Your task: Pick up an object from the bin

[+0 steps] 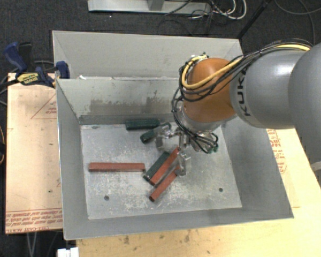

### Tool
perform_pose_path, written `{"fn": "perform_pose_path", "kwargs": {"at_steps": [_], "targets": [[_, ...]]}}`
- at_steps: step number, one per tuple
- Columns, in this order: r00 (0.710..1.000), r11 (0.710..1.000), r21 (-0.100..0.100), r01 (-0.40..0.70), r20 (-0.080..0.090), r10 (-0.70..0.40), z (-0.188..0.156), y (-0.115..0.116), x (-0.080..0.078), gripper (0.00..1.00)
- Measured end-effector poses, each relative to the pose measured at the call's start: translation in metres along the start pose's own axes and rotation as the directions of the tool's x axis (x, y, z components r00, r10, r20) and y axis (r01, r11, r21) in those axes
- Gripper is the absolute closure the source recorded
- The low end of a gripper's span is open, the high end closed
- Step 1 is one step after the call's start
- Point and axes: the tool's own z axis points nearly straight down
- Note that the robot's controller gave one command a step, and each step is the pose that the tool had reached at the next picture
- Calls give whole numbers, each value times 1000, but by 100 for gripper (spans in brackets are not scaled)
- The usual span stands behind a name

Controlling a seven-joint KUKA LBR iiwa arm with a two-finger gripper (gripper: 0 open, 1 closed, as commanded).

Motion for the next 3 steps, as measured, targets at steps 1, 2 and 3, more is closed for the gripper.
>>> {"fn": "perform_pose_path", "kwargs": {"at_steps": [1, 2, 3], "targets": [[981, 981, 0, 194, -2, -194, -21, 16, 17, 0], [958, 958, 1, 285, -1, -285, 0, 23, 20, 0], [921, 921, 1, 389, 1, -389, 13, 20, 19, 100]]}}
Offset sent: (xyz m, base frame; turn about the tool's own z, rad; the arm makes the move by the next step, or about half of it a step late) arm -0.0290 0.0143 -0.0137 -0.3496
